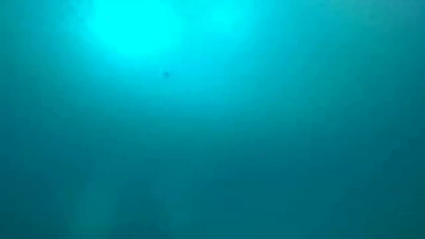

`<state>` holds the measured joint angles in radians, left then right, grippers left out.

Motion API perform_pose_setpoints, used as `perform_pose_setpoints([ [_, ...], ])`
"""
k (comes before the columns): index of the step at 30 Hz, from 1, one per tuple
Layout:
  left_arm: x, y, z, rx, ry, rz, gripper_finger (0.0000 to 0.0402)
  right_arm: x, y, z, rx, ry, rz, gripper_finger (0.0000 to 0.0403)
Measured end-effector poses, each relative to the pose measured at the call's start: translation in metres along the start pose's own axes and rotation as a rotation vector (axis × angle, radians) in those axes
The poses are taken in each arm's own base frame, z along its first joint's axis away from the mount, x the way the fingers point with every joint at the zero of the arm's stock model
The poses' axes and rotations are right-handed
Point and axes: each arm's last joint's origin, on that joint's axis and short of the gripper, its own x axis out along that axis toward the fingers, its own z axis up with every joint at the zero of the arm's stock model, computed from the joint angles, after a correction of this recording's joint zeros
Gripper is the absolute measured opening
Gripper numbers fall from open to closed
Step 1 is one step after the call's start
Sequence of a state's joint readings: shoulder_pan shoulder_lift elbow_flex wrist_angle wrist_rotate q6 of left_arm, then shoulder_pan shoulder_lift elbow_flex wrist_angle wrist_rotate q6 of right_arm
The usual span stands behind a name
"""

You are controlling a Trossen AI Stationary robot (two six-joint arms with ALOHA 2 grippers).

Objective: Sort silverware by color (type)
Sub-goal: Return to Home Position

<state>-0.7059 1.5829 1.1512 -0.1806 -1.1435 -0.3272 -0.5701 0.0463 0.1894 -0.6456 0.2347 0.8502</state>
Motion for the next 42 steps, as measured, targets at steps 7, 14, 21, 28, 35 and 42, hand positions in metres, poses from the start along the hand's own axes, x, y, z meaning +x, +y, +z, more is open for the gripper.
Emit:
perform_pose_setpoints([
  [7, -0.002, -0.001, -0.001, -0.002, 0.001, -0.006, 0.0077, 0.0, 0.005, 0.005, -0.033, -0.062, 0.035, 0.0139],
  [14, -0.002, -0.001, -0.001, 0.001, 0.005, -0.005, 0.0077, -0.008, 0.03, 0.024, -0.241, -0.227, 0.353, 0.0139],
  [21, -0.002, -0.001, -0.002, -0.014, 0.006, -0.006, 0.0077, -0.013, 0.038, 0.031, -0.368, -0.335, 0.442, 0.0139],
  [28, -0.002, -0.001, -0.002, -0.008, 0.008, -0.005, 0.0077, -0.014, 0.04, 0.032, -0.423, -0.37, 0.479, 0.0139],
  [35, -0.002, -0.001, -0.002, -0.008, 0.008, -0.005, 0.0077, -0.008, 0.04, 0.029, -0.443, -0.446, 0.544, 0.0139],
  [42, -0.002, -0.001, -0.002, -0.007, 0.009, -0.005, 0.0077, 0.0, 0.035, 0.022, -0.436, -0.495, 0.573, 0.0139],
])
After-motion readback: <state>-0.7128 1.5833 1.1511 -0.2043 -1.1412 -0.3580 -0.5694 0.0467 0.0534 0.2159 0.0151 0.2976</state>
